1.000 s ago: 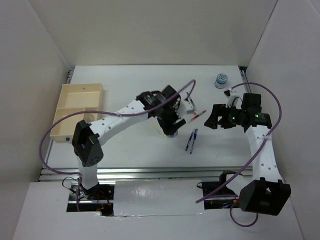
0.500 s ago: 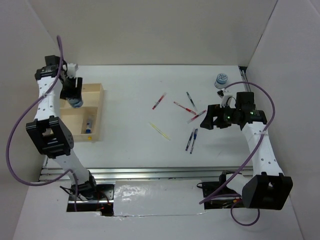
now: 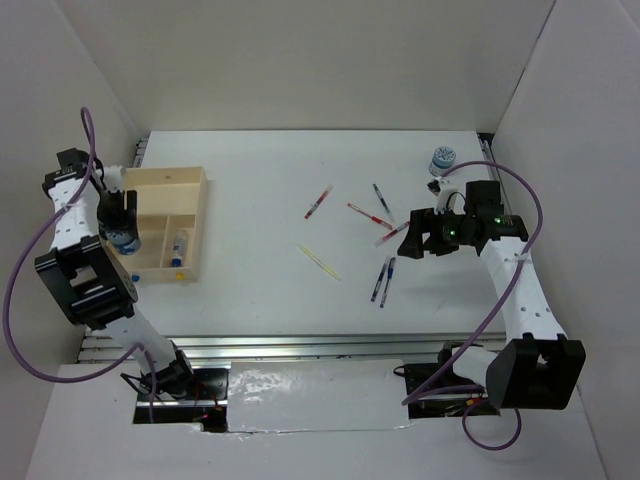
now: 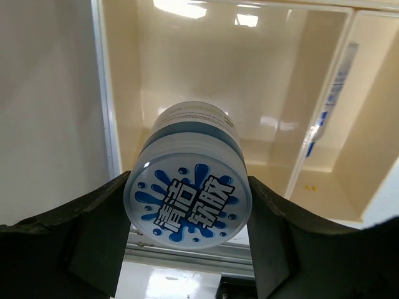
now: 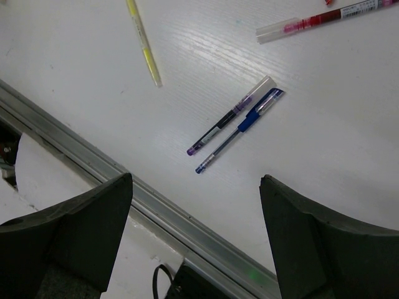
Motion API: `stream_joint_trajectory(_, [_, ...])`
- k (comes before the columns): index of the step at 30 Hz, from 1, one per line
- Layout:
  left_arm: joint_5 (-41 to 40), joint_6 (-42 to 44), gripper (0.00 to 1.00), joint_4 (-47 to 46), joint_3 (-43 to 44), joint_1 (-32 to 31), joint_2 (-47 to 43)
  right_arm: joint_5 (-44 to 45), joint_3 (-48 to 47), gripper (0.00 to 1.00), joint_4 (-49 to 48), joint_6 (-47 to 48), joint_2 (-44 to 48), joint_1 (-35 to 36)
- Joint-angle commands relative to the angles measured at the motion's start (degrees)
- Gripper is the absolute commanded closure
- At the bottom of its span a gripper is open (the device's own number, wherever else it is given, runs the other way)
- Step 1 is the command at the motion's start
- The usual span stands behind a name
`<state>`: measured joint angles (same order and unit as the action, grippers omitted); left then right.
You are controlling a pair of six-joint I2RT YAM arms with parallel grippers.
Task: Sort the stationery into containers
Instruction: Place the stationery in the storage box.
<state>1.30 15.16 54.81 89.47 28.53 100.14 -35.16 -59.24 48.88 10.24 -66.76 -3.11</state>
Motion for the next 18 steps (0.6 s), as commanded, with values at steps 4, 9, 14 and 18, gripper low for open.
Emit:
stream_joint_trajectory(4, [-0.86, 2.51, 0.88, -5.76, -0.61, 1.88, 1.64, 0.53, -1.75, 0.11, -0.63, 1.89, 0.84, 0.13])
stream_joint_trajectory(9, [-0.6, 3.12, 0.85, -6.29, -2.45, 2.14, 2.26, 1.05, -1.93, 0.11, -0.54, 2.33, 1.19, 0.04])
stream_joint_trajectory(14, [-0.69, 3.12, 0.83, -7.69, -5.53, 2.23, 1.47, 1.06, -1.93, 0.11, -0.8, 2.15, 0.76, -0.05])
stream_joint_trajectory(18, [-1.04, 3.12, 0.78, -8.66, -7.91, 2.14, 0.85, 1.14, -1.84, 0.11, -0.81, 2.33, 0.67, -0.05])
